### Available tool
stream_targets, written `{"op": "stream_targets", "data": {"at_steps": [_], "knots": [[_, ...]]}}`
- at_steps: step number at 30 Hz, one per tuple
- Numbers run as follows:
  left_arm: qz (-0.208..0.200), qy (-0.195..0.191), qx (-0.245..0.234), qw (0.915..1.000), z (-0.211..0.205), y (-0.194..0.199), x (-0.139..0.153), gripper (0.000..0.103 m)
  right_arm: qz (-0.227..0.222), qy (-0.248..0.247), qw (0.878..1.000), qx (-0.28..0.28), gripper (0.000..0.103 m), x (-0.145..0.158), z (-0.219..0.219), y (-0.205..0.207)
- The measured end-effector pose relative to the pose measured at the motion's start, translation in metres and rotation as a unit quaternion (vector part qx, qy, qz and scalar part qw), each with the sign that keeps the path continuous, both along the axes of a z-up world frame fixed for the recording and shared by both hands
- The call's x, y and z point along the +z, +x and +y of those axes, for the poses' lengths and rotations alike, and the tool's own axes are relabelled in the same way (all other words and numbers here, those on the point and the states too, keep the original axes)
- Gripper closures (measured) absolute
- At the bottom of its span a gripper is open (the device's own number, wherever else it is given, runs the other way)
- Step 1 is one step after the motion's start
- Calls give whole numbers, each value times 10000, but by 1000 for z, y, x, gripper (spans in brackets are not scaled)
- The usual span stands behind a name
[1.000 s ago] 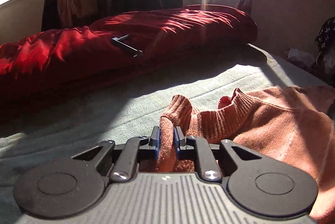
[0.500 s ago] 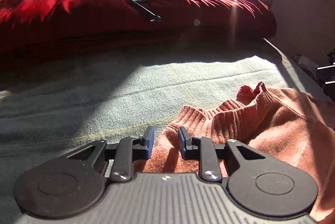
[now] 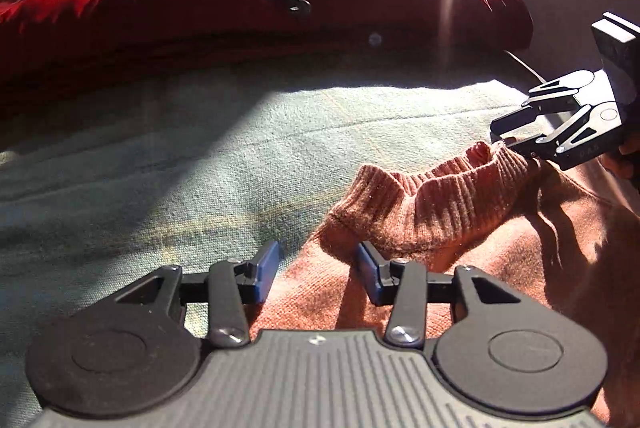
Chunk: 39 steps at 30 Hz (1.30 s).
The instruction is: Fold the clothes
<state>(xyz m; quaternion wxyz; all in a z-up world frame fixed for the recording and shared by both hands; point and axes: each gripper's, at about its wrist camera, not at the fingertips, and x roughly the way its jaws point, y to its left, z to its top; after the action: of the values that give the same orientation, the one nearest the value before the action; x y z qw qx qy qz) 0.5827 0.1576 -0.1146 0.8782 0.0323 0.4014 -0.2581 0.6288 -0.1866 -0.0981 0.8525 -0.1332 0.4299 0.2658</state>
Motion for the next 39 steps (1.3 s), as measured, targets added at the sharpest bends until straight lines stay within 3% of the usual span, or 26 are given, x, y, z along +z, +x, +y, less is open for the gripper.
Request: {"op": "stream_targets", "data": {"at_steps": [4,6,7,8,10,13,17,19,21,23,25,27,28,30,32,34,36,37,39], "knots": [[-36,180,19,9998,-7,-4,2,63,265,164,9993,204,39,-6,-10,-6],[-147,331,-27,9993,-14,-9,5,73,293,184,9991,249,47,-6,-11,-13],[-224,431,-47,9988,-19,-13,7,87,268,165,9991,280,62,-4,-10,-17],[-365,586,-43,9976,-24,-17,10,94,159,63,9993,318,69,-1,-5,-23],[-684,868,8,9939,-33,-24,17,96,-177,-251,9987,404,88,7,5,-36],[-865,936,190,9917,-35,-19,22,100,-727,-401,9964,176,91,23,7,-45],[-695,896,428,9926,-30,-3,13,99,-918,-556,9941,-179,92,23,8,-36],[-538,698,520,9947,-23,1,6,97,-747,-741,9940,-299,90,5,15,-28],[-598,403,643,9953,-10,-4,13,91,-859,-865,9917,-405,87,0,18,-29],[-719,216,705,9947,-4,-14,25,93,-1037,-889,9890,-576,78,4,22,-32],[-852,21,559,9948,-4,-26,39,93,-1098,-564,9906,-597,76,20,28,-38],[-640,-381,96,9972,-12,-33,48,90,-983,-113,9943,-391,76,36,37,-46],[-452,-486,-98,9977,-19,-34,47,83,-817,-92,9960,-337,75,32,44,-46],[-29,-453,-338,9984,-37,-32,38,78,-468,-82,9986,-236,75,23,58,-46],[5,-26,-250,9997,-52,-25,22,78,-119,-72,9998,-135,75,14,73,-46],[-29,-114,-162,9998,-56,-14,14,78,-130,-152,9994,-280,74,-3,79,-38],[-66,-284,-39,9996,-58,-2,10,78,-221,115,9988,-429,73,-9,79,-30],[-56,-351,78,9993,-57,4,11,77,-303,184,9983,-472,70,-8,79,-27],[58,-556,314,9979,-53,13,15,77,-418,254,9970,-605,52,-6,78,-22]]}}
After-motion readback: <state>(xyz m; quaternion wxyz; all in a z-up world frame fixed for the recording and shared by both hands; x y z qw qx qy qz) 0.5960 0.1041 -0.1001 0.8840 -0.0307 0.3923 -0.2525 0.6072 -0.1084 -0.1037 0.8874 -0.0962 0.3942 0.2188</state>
